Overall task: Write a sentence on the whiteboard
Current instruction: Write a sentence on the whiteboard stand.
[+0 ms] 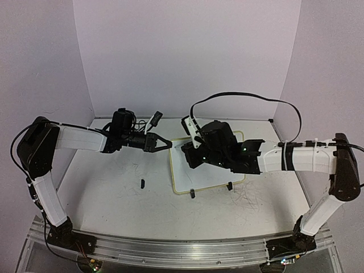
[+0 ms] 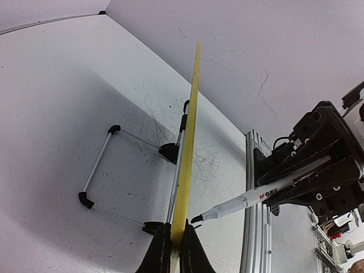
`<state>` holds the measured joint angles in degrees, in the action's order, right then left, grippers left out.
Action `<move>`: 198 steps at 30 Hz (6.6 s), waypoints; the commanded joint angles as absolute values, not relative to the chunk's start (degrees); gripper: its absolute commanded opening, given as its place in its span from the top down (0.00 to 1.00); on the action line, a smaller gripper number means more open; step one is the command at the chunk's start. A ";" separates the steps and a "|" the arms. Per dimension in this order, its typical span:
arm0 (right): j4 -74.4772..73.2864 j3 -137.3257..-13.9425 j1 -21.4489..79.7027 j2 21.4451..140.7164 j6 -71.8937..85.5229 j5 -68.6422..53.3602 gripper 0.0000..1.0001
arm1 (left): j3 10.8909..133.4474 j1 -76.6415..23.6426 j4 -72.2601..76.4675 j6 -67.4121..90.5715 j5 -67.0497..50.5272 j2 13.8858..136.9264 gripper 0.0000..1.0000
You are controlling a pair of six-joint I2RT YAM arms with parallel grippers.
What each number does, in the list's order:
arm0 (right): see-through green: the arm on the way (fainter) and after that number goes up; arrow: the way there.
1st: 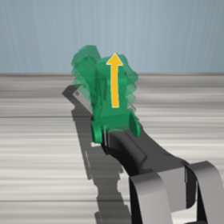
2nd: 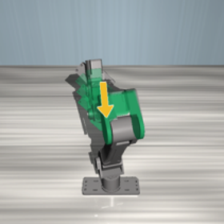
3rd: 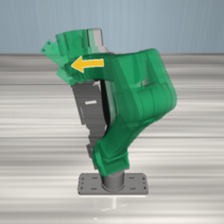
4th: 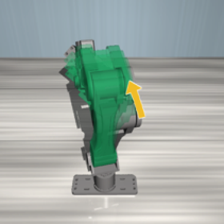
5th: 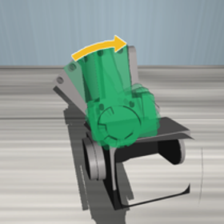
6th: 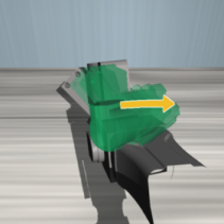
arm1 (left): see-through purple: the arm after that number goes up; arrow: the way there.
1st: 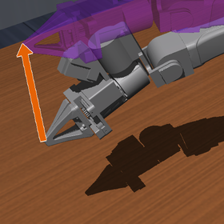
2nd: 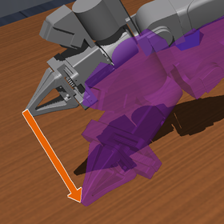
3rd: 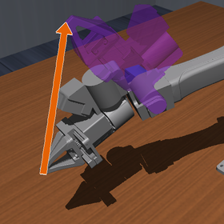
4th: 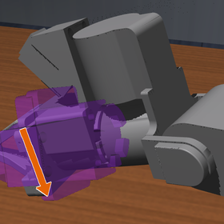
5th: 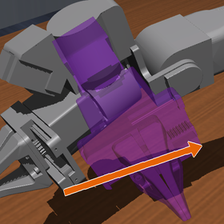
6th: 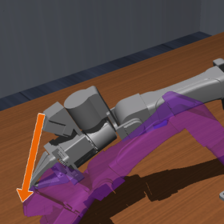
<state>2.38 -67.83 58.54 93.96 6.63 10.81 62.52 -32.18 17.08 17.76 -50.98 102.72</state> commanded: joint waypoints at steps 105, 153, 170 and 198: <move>8.28 -68.21 60.55 95.06 10.01 17.47 1.00 | 63.13 -32.87 17.23 18.72 -53.17 102.12 1.00; 3.65 -65.02 60.45 95.45 13.26 20.09 1.00 | 63.14 -32.89 17.24 18.72 -53.15 101.78 1.00; 2.81 -62.28 60.53 93.87 15.47 19.98 1.00 | 63.11 -32.87 17.23 18.72 -53.21 101.60 1.00; 4.97 -67.52 60.09 95.33 12.70 24.84 1.00 | 62.90 -32.87 17.23 18.63 -53.40 101.34 1.00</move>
